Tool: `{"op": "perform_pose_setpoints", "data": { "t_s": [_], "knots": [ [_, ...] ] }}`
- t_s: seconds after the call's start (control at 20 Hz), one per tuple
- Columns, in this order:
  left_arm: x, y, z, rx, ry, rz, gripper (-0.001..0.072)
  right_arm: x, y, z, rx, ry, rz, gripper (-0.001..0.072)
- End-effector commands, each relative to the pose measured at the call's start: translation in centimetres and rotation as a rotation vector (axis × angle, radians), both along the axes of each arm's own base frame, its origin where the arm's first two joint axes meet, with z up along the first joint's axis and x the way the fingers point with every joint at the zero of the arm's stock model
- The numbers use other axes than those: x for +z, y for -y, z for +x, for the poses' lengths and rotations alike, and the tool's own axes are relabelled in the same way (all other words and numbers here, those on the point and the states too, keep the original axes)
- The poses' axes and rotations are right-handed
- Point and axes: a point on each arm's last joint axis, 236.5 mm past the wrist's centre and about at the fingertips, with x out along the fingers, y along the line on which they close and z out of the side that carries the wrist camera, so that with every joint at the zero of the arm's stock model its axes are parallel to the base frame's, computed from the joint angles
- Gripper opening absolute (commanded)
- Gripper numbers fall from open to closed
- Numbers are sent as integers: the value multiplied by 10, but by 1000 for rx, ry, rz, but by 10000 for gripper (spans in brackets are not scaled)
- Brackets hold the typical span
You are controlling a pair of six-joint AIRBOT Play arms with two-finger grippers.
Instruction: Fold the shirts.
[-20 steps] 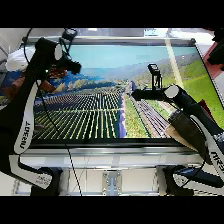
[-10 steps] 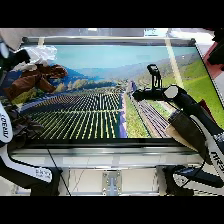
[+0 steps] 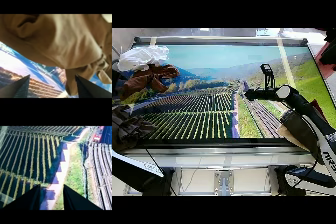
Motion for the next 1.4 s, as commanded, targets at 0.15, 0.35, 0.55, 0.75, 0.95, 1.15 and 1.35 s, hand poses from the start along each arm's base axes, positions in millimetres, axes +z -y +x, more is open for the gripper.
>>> {"op": "perform_pose_setpoints", "data": {
  "t_s": [0.15,0.35,0.55,0.75,0.95,1.15,1.35],
  "knots": [
    [-52,-14,1,63,-2,-130,654,0,0,1,-101,-57,73,338],
    [-61,-10,32,100,130,-222,654,1,0,2,-130,-74,96,338],
    [-45,-5,72,116,338,-321,652,1,-1,2,-132,-77,105,338],
    [-9,-2,95,87,527,-354,116,1,-1,2,-132,-77,105,337],
    [33,22,106,-23,694,-435,9,1,-1,2,-132,-76,105,337],
    [53,104,93,-336,716,-540,8,1,-1,2,-132,-76,104,337],
    [66,236,78,-692,657,-676,8,6,1,9,-150,-44,109,337]
  ]
}}
